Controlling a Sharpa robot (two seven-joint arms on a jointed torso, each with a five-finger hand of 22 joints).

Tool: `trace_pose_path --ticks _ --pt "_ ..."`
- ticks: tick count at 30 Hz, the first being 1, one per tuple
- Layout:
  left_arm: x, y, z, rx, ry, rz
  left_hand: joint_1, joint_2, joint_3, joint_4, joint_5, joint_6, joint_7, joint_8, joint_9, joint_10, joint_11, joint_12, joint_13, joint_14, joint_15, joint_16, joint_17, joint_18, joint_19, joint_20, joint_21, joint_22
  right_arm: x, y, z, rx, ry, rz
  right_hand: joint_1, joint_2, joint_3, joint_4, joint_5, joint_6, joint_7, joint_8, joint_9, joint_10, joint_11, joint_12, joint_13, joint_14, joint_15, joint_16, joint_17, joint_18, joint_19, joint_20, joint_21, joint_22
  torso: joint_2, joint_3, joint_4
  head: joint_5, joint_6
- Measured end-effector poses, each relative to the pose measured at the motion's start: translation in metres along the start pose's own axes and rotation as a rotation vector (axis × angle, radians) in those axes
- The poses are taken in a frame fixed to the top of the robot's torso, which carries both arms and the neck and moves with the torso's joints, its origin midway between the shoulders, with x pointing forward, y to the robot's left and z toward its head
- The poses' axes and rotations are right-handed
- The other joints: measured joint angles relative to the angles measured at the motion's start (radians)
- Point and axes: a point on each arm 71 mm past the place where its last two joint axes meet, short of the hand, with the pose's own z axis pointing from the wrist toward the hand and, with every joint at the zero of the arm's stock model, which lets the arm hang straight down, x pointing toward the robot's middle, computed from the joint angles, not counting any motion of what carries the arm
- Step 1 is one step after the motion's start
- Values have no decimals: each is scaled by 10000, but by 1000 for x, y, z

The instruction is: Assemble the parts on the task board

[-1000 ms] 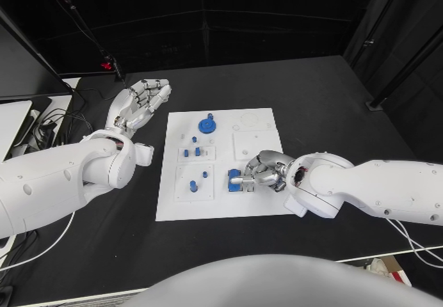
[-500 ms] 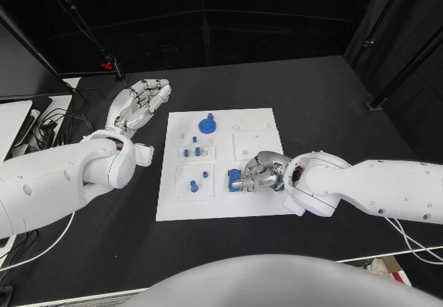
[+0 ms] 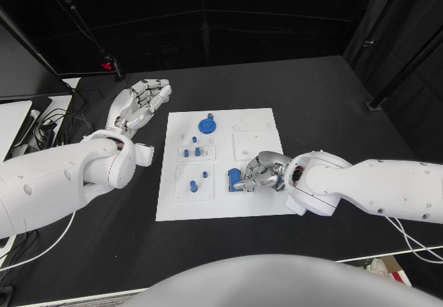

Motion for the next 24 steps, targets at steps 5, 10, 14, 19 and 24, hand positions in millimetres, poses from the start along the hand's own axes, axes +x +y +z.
trace_pose_path --ticks 5,10,14,19,24 --pt "0 0 0 0 -1 1 -3 -3 0 0 0 0 0 0 0 0 0 0 0 0 0 0 0 0 0 0 0 0 0 -1 0 88 96 -80 150 -42 27 -26 4 -19 -19 -53 22 0 0 3 0 16 -16 0 0 0 -22 -22 0 0 -2 2 0 -12 0" --pt "0 0 0 0 -1 2 -3 -3 0 0 -1 0 0 0 0 0 0 0 0 0 0 0 1 0 0 0 0 0 1 -2 0 151 200 -161 342 -113 60 -59 4 -19 -19 -116 48 0 1 7 1 16 -16 0 0 0 -36 -35 0 0 -3 1 -3 -35 0" --pt "0 0 0 1 3 0 -3 -3 0 0 -1 0 0 0 1 0 0 0 0 0 0 0 1 0 0 0 0 0 1 -2 0 163 231 -184 472 -236 112 -112 4 -19 -19 -175 74 1 1 15 14 16 -15 0 0 1 1 -73 0 0 -3 -1 -3 -40 0" --pt "0 0 0 -1 2 -1 -3 -3 1 0 -1 0 0 0 1 0 0 0 0 0 0 -1 1 0 0 0 0 1 -4 -6 -6 0 -22 -36 472 -236 2 -2 228 -117 39 -454 59 1 1 28 15 16 -14 0 -1 1 1 -72 0 0 0 0 -3 -35 0" --pt "-1 0 0 -6 -8 4 -3 -3 1 -1 -2 0 0 0 -12 0 0 0 -9 0 0 -1 -13 -1 0 0 0 1 -19 -14 -18 -748 -808 473 431 -193 -238 141 1145 -764 410 -1335 -389 62 223 41 15 15 137 0 -1 0 -4 15 0 0 -1 -1 -10 -74 0"
